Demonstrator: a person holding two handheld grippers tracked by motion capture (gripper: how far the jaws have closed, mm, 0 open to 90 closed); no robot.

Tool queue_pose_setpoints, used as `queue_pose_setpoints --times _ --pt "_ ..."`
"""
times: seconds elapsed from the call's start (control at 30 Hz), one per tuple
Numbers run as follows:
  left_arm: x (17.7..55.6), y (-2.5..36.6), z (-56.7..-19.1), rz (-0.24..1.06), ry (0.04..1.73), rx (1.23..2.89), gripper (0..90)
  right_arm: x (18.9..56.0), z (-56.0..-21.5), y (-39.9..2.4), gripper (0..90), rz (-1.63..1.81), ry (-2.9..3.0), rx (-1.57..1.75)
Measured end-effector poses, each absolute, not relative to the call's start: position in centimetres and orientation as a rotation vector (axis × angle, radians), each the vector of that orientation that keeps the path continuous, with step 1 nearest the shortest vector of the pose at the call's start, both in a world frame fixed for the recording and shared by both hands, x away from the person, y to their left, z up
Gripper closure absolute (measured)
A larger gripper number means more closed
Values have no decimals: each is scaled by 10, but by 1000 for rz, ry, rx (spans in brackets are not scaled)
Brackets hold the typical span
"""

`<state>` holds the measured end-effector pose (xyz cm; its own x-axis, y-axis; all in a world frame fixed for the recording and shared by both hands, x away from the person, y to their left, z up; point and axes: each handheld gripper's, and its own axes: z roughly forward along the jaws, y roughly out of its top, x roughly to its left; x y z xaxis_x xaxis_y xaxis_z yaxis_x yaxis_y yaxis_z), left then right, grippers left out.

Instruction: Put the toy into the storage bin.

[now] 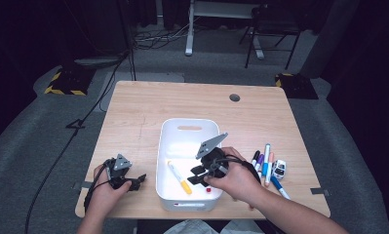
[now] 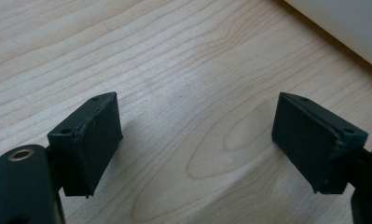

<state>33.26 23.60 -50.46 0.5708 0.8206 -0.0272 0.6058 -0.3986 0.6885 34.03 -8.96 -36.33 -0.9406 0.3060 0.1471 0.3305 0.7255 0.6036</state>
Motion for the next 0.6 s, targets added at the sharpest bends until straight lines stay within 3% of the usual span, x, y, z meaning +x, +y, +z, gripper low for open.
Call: queue_pose_setpoints --times 0.6 --pt "337 234 -504 429 1136 2146 160 358 -322 -165 650 -1229 -2932 -781"
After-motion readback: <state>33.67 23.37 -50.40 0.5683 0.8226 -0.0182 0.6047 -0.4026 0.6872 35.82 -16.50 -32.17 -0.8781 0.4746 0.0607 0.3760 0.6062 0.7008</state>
